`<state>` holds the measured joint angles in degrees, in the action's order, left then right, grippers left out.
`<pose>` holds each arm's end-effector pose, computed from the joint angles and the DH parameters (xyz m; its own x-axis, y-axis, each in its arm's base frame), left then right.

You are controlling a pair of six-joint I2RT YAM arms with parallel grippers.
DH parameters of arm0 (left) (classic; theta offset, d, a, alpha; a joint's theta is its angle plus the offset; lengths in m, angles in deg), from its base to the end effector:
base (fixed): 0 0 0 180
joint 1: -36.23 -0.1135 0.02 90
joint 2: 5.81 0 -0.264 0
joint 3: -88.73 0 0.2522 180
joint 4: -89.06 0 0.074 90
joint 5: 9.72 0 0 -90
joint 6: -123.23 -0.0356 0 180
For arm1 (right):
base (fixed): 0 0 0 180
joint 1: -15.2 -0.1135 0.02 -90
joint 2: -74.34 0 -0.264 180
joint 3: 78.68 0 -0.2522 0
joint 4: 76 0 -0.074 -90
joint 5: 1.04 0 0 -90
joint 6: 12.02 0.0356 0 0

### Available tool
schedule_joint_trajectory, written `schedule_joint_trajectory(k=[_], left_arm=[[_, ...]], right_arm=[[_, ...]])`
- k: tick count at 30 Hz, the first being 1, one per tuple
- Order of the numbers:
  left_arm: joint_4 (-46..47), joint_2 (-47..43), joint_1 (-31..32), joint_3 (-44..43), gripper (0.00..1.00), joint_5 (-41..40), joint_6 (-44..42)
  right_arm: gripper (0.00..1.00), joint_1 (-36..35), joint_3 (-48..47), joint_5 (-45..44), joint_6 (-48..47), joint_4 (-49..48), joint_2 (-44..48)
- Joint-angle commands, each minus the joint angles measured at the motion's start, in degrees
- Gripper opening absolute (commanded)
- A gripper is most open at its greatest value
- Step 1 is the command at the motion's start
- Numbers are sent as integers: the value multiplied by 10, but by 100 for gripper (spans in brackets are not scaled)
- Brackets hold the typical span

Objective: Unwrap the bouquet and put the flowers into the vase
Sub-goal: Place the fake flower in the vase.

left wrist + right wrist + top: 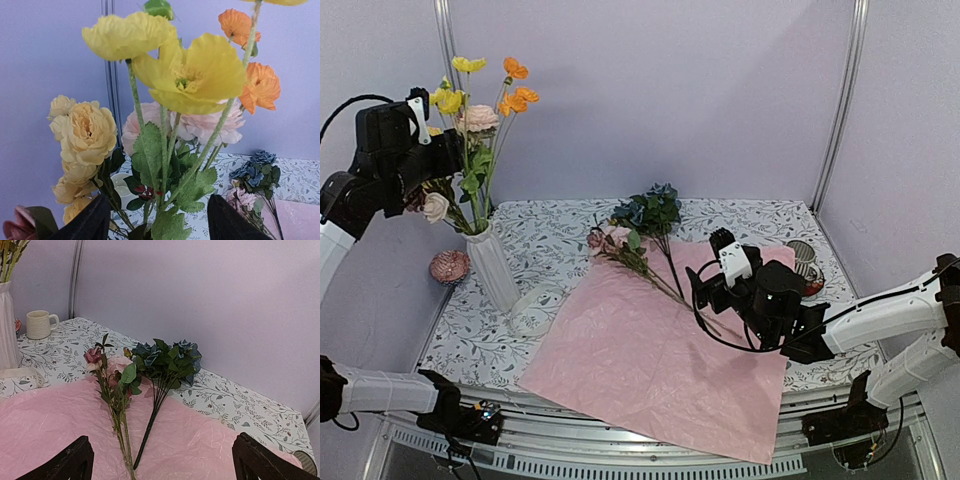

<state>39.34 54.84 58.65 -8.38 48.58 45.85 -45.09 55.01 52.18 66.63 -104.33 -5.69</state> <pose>0.1873 -0.0571 0.4696 -0.1745 -0.1291 -0.9762 -0.1911 0.9770 -0.0950 0.1603 0.2379 0.2239 0.0331 -0.2600 -0.9650 -0.4016 0.8807 -0.2511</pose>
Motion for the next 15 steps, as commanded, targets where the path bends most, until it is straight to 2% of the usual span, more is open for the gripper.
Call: schedule_joint_trajectory(k=[1,5,9,13,15], left_arm=[[-27,-26,-7,-48,70,65,19],[7,-55,-7,-42,71,204,34],[79,-63,-7,-5,70,351,37],[109,-40,5,16,68,424,62],[110,-23,27,15,69,429,63]], right_arm=[[99,4,4,-1,5,-14,-7],[99,3,2,3,5,-14,-9],[99,3,-2,24,6,-8,-16],[99,4,-42,57,21,53,-35],[99,4,-55,59,27,74,-39]])
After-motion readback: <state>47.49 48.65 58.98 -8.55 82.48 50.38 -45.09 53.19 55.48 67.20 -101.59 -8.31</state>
